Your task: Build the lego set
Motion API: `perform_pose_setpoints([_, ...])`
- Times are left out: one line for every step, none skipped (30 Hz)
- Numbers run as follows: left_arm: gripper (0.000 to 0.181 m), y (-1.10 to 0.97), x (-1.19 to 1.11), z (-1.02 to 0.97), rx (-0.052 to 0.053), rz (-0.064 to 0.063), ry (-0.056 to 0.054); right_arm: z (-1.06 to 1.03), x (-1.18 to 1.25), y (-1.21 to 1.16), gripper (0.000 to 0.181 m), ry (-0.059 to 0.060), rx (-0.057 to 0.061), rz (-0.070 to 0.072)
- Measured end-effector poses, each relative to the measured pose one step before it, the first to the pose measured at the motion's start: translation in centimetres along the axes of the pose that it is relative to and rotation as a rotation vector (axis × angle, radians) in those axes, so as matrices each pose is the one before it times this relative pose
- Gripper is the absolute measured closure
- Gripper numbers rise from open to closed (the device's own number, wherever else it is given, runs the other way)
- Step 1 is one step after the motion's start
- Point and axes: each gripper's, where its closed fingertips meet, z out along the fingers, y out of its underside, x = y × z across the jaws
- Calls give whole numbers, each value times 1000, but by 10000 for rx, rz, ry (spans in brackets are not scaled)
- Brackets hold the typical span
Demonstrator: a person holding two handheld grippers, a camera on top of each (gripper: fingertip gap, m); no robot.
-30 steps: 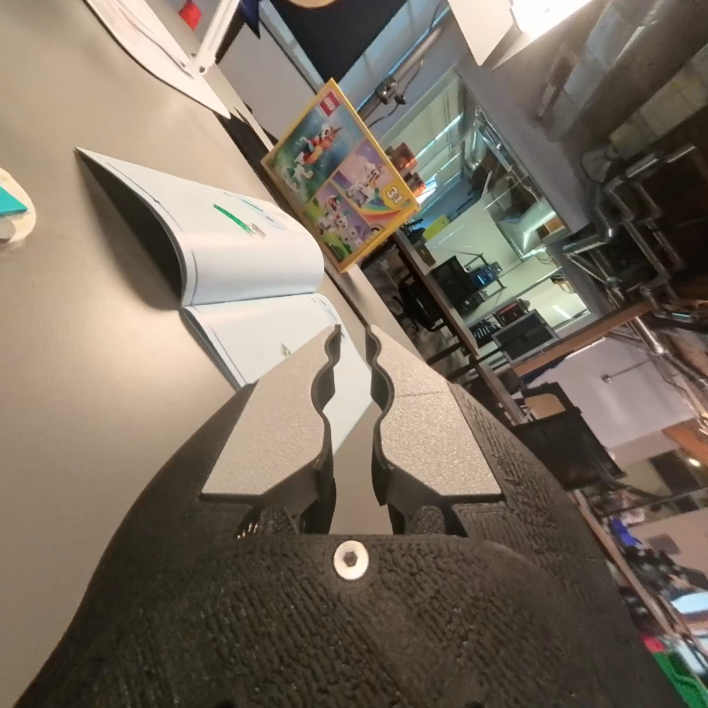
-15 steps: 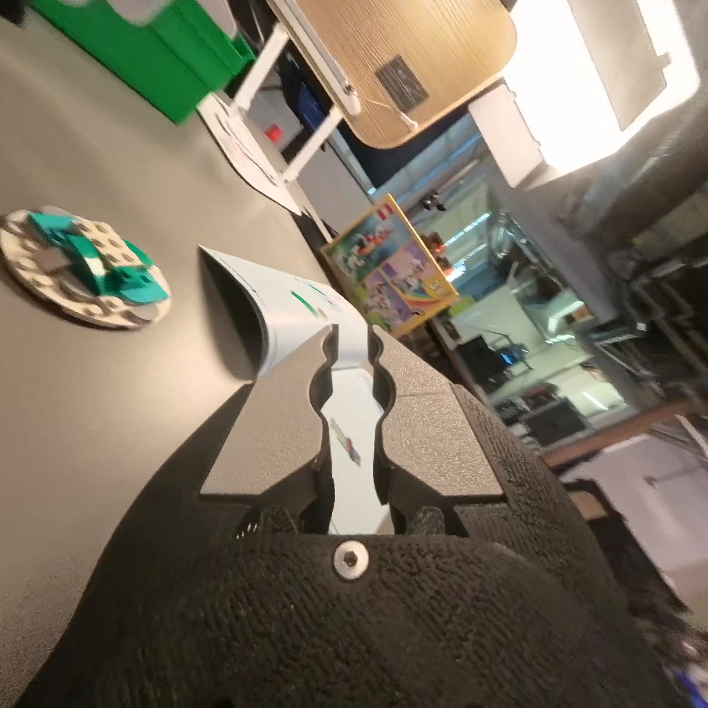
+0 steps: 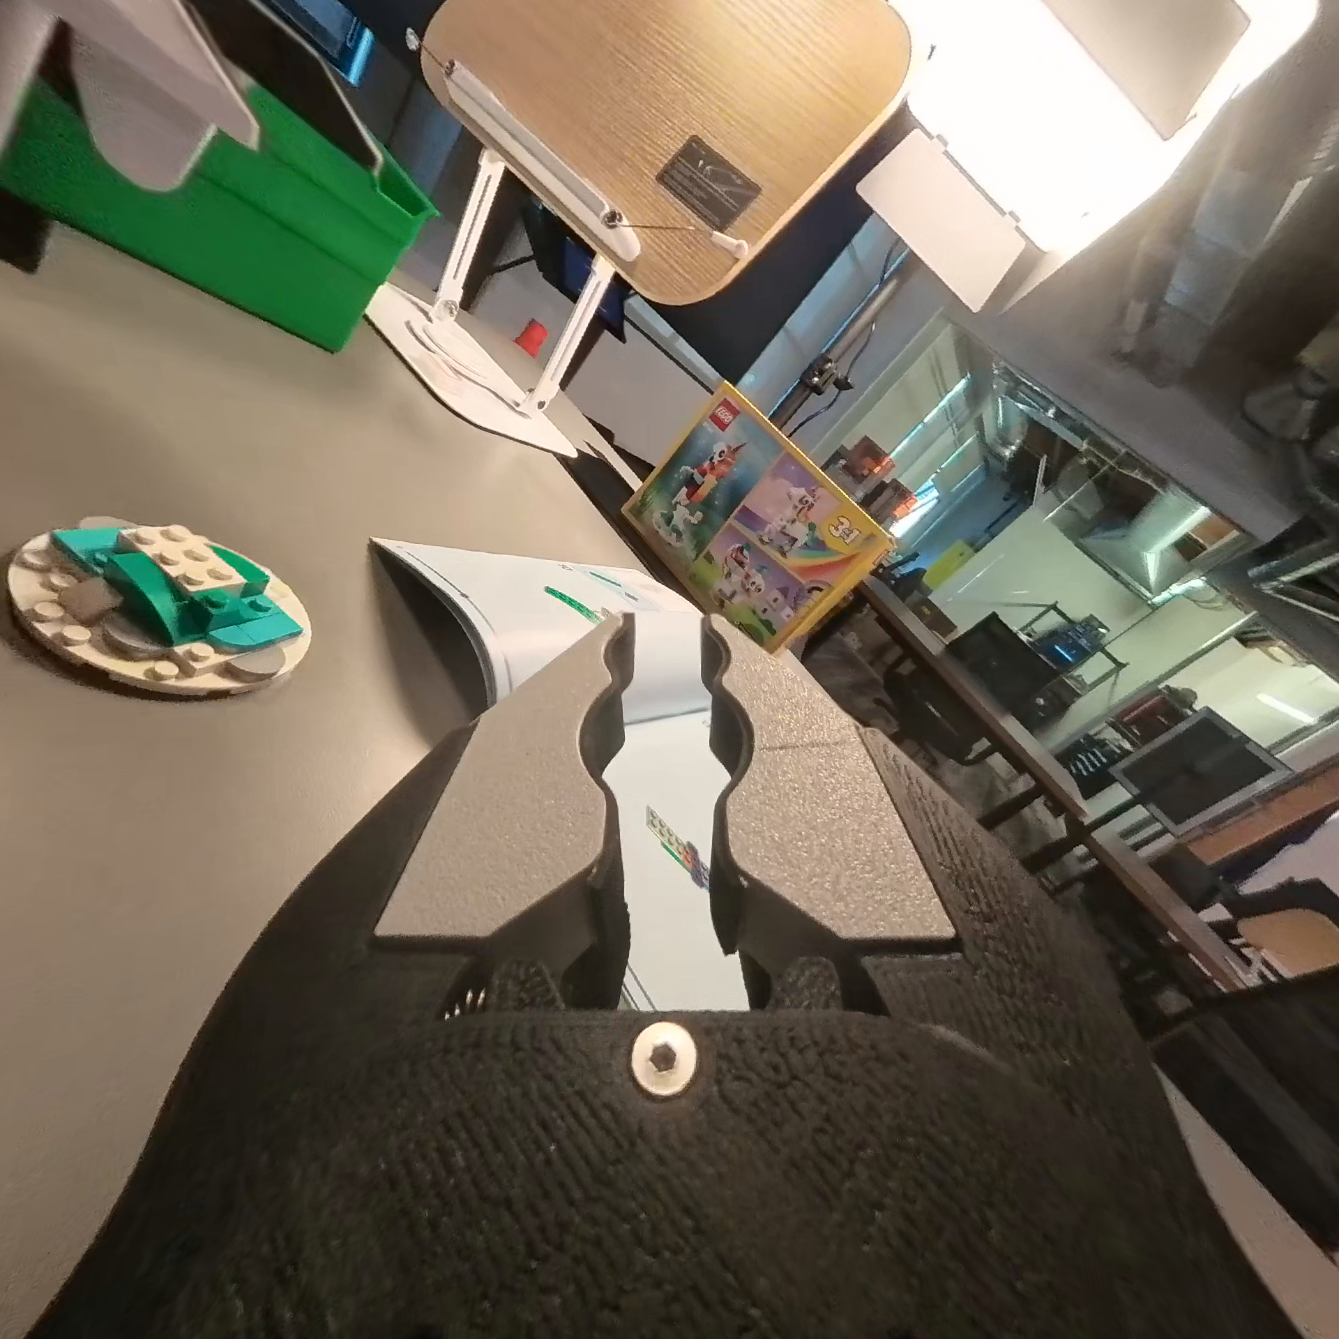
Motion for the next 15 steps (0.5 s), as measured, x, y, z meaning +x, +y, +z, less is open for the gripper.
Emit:
perform_pose_setpoints([138,-329,593,-41,-5,148,172,-82,98,53,165,15,1,82])
perform_pose_setpoints([138,-476,610,-63,12,139,156,-97,86,52,165,5,-2,72])
perform_pose_setpoints([138,-631,617,-122,52,160,124,-110,79,55,165,7,-3,70])
perform_pose_setpoints([138,-746,538,-199,82,200,43,-91,105,34,165,25,0,62])
perform_pose_setpoints([137,-791,426,-276,69,196,-39,-83,119,25,165,47,-3,40])
perform_pose_setpoints([136,-753,307,-319,16,173,-86,-81,86,25,165,40,-11,5])
perform_pose_setpoints([135,-634,133,-440,-66,108,-164,-62,53,36,165,31,-24,-30])
perform_pose_setpoints([134,-579,-12,-629,-61,64,-235,-65,20,39,165,24,-29,-49])
perform_pose_setpoints([134,-574,-129,-817,14,6,-304,-48,17,11,165,25,-14,-56])
perform_pose_setpoints([134,-622,-224,-1004,98,-60,-340,-42,28,-21,165,33,-2,-58])
perform_pose_setpoints([135,-702,-258,-1140,167,-100,-323,-23,41,-17,166,37,3,-50])
perform_pose_setpoints([135,-757,-391,-1212,200,-103,-352,6,33,0,166,33,-4,-39])
perform_pose_setpoints([137,-769,-533,-1195,166,-129,-377,18,28,37,166,25,-13,-28])
perform_pose_setpoints([141,-733,-588,-1067,90,-233,-350,31,57,39,166,34,-18,-18])
perform_pose_setpoints([142,-493,-637,-912,-83,-328,-330,47,73,49,166,42,-18,-8])
